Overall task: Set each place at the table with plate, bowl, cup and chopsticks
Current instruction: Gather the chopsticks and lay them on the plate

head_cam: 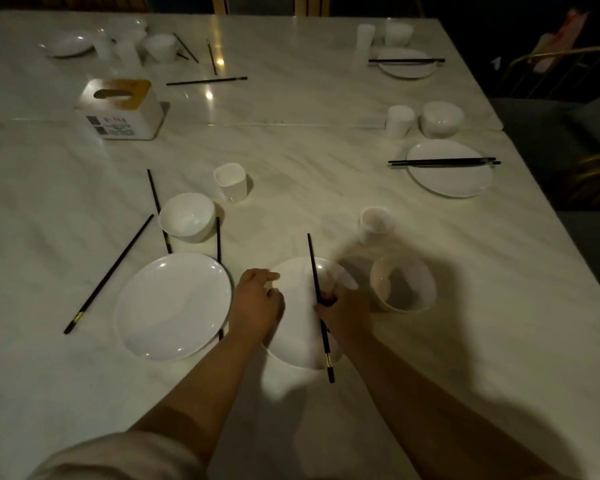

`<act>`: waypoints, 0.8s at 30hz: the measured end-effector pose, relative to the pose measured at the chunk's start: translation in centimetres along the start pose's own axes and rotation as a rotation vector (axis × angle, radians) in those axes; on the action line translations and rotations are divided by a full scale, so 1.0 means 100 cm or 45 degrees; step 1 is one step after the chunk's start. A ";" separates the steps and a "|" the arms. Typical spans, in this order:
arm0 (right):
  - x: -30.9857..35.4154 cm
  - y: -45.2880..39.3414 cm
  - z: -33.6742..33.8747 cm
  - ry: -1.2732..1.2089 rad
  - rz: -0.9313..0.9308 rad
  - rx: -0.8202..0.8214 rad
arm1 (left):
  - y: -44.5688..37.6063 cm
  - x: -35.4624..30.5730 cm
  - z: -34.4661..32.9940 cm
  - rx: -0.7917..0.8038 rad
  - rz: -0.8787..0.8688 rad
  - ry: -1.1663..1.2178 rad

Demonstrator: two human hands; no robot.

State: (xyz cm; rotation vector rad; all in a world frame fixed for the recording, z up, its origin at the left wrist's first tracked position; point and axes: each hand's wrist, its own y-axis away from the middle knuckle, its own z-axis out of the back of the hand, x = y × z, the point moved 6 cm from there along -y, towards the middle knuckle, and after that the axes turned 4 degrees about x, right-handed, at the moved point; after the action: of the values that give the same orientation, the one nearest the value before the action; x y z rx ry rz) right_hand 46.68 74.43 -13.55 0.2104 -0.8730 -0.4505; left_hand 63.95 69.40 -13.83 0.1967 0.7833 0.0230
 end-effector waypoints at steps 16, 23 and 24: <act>0.060 -0.017 -0.020 0.062 0.235 -0.114 | -0.080 0.018 0.083 -0.163 0.012 -0.551; 0.074 -0.037 -0.040 0.000 0.254 -0.073 | -0.098 0.012 0.065 0.034 -0.064 -1.045; 0.074 -0.040 -0.042 -0.012 0.247 -0.062 | -0.098 0.012 0.062 0.044 -0.070 -1.075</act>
State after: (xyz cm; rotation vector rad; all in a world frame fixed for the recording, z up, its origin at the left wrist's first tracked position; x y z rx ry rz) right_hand 52.87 67.49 -12.50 0.0780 -0.8816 -0.2915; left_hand 68.68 58.82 -12.16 0.1951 -0.0531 -0.1199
